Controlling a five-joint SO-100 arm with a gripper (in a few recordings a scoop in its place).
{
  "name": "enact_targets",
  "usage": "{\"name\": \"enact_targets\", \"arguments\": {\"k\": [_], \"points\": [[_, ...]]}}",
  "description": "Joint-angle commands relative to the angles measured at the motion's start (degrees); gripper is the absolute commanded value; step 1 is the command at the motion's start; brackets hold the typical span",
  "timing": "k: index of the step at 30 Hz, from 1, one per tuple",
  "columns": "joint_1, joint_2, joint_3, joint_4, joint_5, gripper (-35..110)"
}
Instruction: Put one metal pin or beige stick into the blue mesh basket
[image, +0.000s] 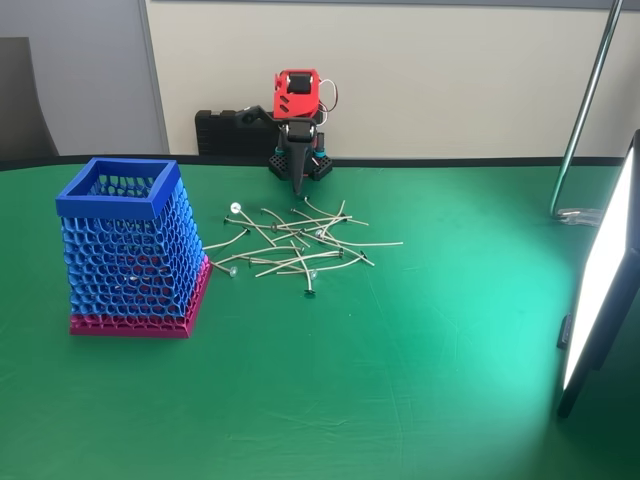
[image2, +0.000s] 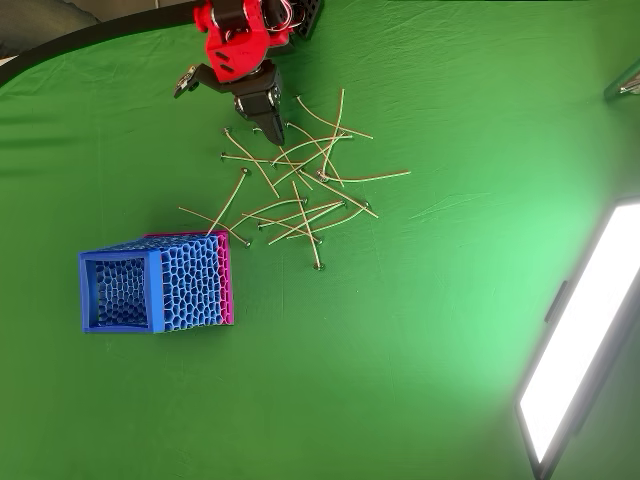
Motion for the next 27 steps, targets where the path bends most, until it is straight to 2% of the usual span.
{"name": "enact_targets", "arguments": {"k": [1,18,27], "points": [[-0.4,-3.6,-6.0,1.6,-0.5,1],[1.5,-29.8,-39.5,20.4,-6.5,1],[4.6,-47.4,-48.5,19.8,-9.5,1]]}}
